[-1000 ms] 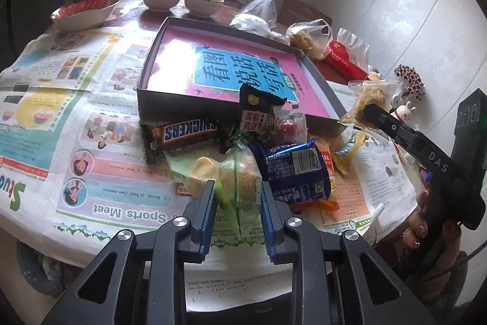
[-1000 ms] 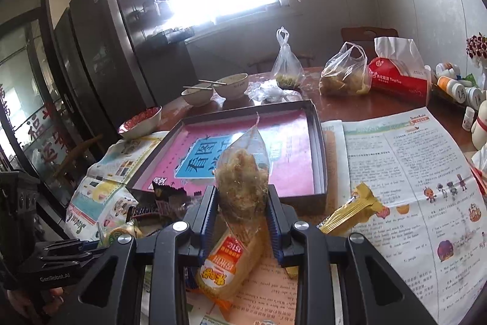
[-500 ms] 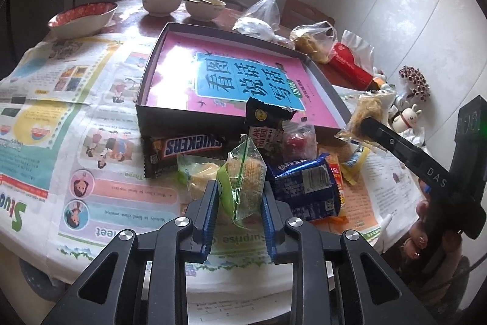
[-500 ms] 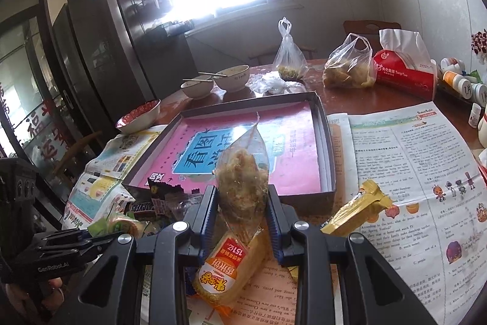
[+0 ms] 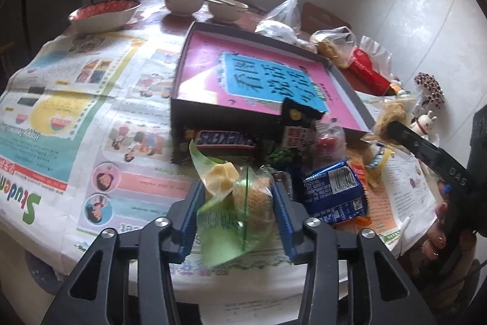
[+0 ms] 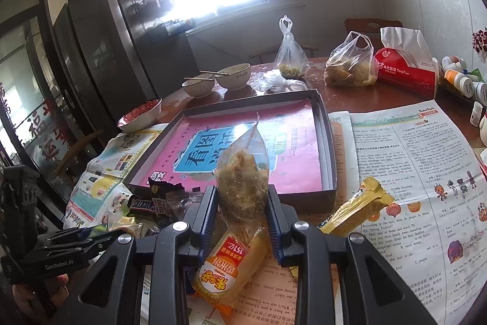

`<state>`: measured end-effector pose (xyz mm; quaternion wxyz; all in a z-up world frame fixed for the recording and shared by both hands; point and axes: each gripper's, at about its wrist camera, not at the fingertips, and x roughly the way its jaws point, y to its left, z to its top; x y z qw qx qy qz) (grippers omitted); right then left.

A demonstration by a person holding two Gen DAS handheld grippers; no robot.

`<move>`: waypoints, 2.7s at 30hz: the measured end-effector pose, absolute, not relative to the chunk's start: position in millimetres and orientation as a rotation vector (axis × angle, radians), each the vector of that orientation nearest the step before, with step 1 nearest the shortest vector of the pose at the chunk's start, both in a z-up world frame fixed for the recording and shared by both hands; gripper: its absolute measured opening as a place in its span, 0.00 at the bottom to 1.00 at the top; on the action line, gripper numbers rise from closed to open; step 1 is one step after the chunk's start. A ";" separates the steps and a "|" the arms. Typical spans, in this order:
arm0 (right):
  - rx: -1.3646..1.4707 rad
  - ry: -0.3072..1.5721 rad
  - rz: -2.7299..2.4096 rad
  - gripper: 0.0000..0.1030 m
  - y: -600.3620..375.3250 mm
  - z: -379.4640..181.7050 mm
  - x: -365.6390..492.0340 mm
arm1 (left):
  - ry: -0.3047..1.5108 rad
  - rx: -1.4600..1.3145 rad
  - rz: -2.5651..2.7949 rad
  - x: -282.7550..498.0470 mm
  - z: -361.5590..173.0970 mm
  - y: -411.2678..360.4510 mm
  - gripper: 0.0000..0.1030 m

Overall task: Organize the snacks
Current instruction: 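Lift the green-bagged bun with left tool while right tool carries floss bread over the box, then lower the bun into the box and open left tool while right tool releases floss bread there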

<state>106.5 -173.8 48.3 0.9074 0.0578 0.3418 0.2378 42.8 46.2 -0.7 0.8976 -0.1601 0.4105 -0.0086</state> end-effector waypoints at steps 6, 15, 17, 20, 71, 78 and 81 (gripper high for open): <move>0.116 0.715 0.493 0.31 -172.3 46.0 105.7 | 0.859 -0.360 -0.042 42.8 -3.3 52.2 0.48; 0.116 0.713 0.493 0.31 -171.8 45.8 105.5 | 0.911 -0.655 -0.177 52.0 -19.8 90.3 0.52; 0.114 0.714 0.492 0.31 -171.1 45.2 105.9 | 0.918 -0.697 -0.180 54.5 -23.8 97.1 0.52; 0.111 0.717 0.494 0.31 -169.5 44.3 106.1 | 0.945 -0.744 -0.187 59.5 -28.6 100.8 0.51; 0.131 0.806 0.438 0.31 -163.3 19.7 181.0 | 0.801 -0.504 -0.031 167.5 20.7 83.0 0.33; 0.115 0.818 0.425 0.32 -163.6 17.5 181.5 | 0.810 -0.501 -0.027 175.1 15.3 81.1 0.33; 0.104 0.819 0.417 0.32 -163.2 18.1 180.5 | 0.813 -0.499 -0.025 178.9 14.0 80.5 0.33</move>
